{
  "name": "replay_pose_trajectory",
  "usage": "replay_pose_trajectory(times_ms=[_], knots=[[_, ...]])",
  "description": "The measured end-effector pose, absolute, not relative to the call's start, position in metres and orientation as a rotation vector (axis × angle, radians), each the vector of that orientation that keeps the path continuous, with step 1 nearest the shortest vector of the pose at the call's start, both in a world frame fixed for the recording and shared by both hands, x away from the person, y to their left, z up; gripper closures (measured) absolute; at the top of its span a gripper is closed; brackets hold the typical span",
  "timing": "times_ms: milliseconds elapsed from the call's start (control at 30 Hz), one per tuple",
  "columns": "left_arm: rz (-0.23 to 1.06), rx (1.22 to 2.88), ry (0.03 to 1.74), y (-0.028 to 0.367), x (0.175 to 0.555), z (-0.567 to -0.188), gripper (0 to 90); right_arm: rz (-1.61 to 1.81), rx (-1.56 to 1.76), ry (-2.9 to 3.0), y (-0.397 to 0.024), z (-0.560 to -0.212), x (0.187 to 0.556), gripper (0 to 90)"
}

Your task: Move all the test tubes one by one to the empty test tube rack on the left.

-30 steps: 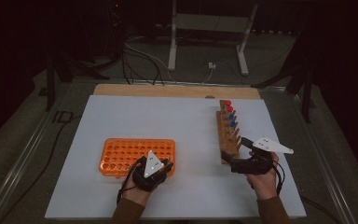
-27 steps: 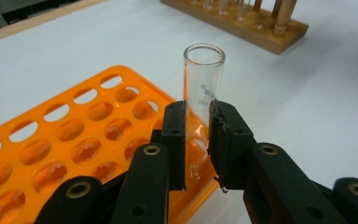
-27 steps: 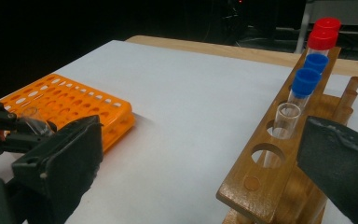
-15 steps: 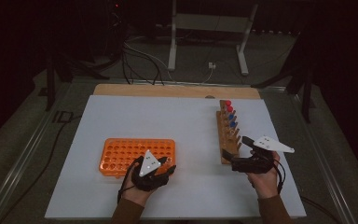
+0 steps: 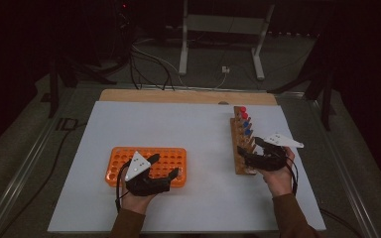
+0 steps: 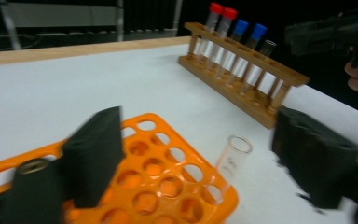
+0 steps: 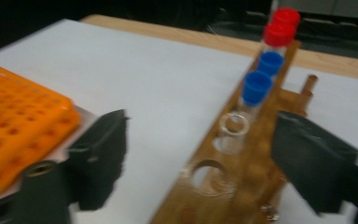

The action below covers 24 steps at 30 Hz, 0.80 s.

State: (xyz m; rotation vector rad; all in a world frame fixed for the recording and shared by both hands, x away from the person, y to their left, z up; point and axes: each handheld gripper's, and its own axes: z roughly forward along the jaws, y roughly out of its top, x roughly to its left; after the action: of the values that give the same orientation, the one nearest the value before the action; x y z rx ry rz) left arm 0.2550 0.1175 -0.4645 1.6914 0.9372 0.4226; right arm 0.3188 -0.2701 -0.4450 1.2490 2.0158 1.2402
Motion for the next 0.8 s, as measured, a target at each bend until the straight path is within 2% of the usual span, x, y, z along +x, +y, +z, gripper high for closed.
replay_pose_trajectory(times_ms=[100, 267, 467, 800], knots=[[0.451, 1.690, 0.965, 0.120, 0.256, -0.465, 1.3, 1.183, 1.274, 1.995, -0.271, -0.450, 0.327, 40.3], [0.467, 1.683, 0.976, 0.123, 0.258, -0.464, 0.5, 1.093, 1.256, 2.006, -0.267, -0.459, 0.339, 67.9], [0.442, 1.643, 1.010, 0.129, 0.258, -0.466, 0.5, 1.106, 1.254, 1.993, -0.265, -0.461, 0.342, 74.7], [0.458, 1.650, 1.011, 0.127, 0.259, -0.466, 0.6, 1.084, 1.231, 1.972, -0.261, -0.457, 0.338, 76.4]])
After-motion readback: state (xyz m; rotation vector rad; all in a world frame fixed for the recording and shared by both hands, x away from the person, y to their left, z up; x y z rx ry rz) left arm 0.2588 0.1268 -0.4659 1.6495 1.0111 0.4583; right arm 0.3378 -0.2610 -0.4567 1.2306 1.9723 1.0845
